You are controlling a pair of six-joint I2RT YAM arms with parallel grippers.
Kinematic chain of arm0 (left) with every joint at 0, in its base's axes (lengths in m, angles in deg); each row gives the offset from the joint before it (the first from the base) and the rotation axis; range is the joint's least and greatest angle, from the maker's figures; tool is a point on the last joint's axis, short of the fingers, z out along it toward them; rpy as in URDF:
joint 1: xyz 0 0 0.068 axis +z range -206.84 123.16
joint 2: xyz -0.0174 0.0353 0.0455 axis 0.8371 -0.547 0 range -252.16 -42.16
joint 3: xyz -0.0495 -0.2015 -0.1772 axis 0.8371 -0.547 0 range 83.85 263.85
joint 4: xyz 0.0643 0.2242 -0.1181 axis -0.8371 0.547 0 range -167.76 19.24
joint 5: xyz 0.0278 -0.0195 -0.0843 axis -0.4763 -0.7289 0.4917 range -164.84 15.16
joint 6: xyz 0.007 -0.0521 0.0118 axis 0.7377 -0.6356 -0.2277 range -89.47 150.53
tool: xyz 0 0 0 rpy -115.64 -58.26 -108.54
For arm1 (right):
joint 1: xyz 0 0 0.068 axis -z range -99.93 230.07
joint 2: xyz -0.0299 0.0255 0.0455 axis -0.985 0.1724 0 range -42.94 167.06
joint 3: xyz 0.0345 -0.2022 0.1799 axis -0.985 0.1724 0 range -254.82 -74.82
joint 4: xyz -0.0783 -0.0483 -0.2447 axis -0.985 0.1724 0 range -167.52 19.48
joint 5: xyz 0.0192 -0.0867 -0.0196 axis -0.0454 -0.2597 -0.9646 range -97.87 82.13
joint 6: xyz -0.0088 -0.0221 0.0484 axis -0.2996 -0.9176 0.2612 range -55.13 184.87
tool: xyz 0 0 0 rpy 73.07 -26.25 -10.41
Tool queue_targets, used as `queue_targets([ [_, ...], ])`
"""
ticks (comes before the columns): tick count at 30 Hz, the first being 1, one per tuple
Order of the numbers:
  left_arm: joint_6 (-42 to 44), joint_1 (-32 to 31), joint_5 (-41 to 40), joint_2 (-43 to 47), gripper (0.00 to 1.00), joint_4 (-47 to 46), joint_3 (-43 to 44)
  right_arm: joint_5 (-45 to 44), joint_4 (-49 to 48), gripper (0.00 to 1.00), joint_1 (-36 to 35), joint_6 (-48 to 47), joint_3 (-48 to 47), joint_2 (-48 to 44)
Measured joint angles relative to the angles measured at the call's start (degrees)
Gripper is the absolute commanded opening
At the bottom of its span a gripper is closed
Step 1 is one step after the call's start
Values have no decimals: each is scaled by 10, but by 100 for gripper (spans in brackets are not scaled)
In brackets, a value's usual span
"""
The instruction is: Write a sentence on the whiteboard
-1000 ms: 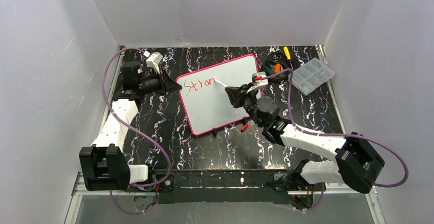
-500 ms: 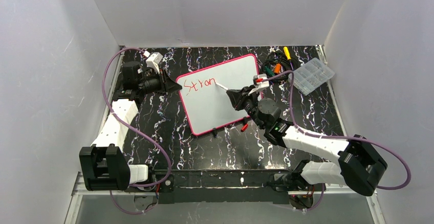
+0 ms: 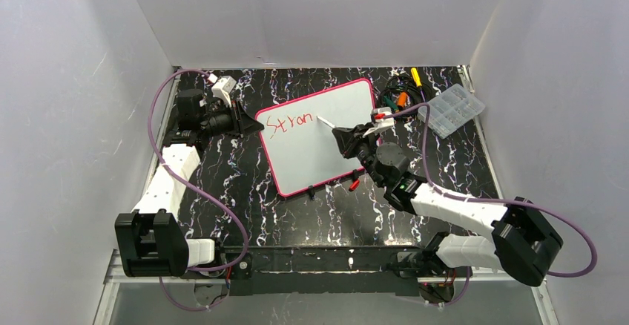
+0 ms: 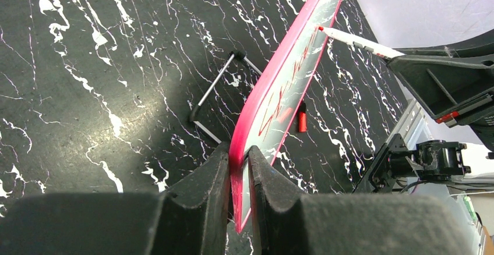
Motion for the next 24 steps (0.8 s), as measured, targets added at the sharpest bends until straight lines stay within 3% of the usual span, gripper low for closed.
queue_targets([
  [24, 0, 0, -3, 0, 0, 0, -1, 28, -32, 1, 4, -16, -6, 28],
])
